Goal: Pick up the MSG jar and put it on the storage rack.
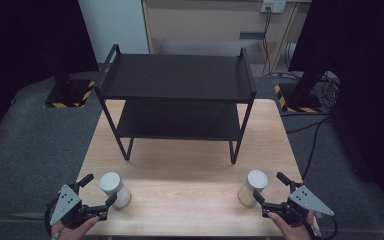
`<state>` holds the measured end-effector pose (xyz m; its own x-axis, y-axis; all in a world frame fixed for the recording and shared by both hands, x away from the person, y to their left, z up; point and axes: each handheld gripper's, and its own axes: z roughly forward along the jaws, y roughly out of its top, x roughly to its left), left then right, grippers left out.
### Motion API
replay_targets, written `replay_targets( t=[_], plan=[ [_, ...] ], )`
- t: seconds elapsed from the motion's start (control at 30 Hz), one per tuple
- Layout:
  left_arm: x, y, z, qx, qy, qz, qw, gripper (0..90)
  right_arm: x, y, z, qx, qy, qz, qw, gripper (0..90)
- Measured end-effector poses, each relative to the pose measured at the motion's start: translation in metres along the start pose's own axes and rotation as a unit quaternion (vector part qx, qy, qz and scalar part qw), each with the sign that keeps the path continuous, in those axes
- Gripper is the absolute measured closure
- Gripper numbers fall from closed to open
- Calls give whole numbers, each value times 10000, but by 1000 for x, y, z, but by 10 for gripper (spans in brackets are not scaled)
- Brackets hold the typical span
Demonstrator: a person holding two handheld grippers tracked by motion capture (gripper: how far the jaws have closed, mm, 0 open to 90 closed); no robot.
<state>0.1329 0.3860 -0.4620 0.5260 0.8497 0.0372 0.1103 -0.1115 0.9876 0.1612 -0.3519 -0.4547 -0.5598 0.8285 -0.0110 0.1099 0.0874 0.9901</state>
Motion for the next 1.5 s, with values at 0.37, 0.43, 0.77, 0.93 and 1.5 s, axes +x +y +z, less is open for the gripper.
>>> replay_targets(
  t=[0.37, 0.43, 0.77, 0.93, 1.5],
  plan=[
    [0, -2, 4, 22, -43, 12, 10000, 0, 0, -4, -3, 85, -124, 89, 9998, 9],
    [0, -2, 4, 29, -41, 24, 10000, 0, 0, -4, -3, 109, -117, 91, 9998, 9],
    [-1, -5, 13, 170, -84, -78, 9998, 0, -1, -5, -6, 119, -152, 84, 9998, 11],
    [-3, -6, 20, 273, -67, -129, 9995, 0, -1, -5, -8, 112, -171, 97, 9997, 11],
    [8, -11, 31, 319, -233, -439, 9983, 330, -1, -7, -16, 146, -222, 95, 9996, 12]
  ],
)
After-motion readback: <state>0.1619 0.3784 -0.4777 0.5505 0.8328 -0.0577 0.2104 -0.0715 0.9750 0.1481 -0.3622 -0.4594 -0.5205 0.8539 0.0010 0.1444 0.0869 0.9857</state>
